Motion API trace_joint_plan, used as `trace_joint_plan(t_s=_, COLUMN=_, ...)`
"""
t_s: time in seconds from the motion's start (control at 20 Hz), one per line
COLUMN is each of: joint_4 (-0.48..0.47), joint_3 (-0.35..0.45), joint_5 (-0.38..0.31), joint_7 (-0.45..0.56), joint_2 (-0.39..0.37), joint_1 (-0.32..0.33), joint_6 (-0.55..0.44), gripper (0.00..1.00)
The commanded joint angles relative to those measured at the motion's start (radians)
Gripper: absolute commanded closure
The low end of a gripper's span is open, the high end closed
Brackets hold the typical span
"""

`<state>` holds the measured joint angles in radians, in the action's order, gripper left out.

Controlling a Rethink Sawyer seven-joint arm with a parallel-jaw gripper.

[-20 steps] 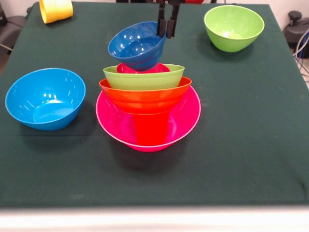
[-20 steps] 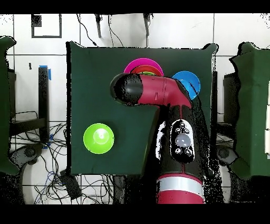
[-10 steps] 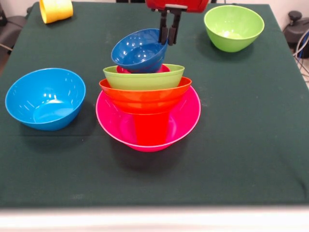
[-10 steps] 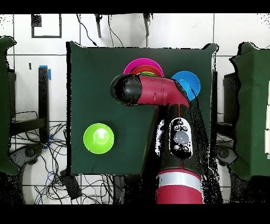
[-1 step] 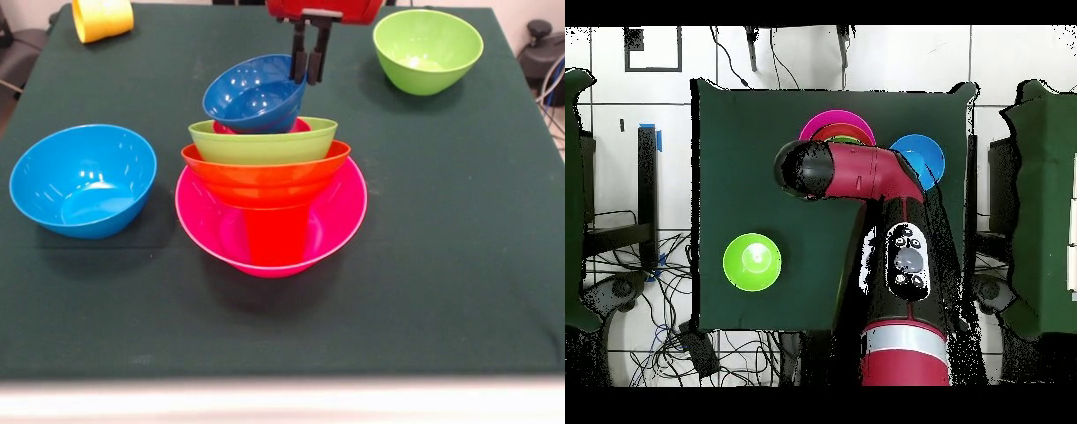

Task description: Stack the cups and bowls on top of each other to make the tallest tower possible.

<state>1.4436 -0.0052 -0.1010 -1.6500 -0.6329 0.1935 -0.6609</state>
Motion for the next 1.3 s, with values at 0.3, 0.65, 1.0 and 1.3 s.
trace_joint_plan(t_s=0.3, joint_4=-0.01, joint_3=0.066, joint_5=-0.037, joint_7=-0.052, joint_2=0.092, joint_1=0.009, joint_6=0.049, gripper=1.0)
trace_joint_plan(t_s=0.65, joint_4=-0.015, joint_3=0.049, joint_5=-0.041, joint_7=-0.068, joint_2=0.096, joint_1=-0.004, joint_6=0.056, gripper=0.0)
trace_joint_plan(t_s=1.0, joint_4=-0.01, joint_3=0.04, joint_5=-0.049, joint_7=-0.063, joint_2=0.096, joint_1=-0.006, joint_6=0.06, gripper=0.0)
trace_joint_plan(t_s=1.3, joint_4=-0.032, joint_3=0.042, joint_5=-0.048, joint_7=-0.057, joint_2=0.108, joint_1=-0.005, joint_6=0.054, gripper=0.0)
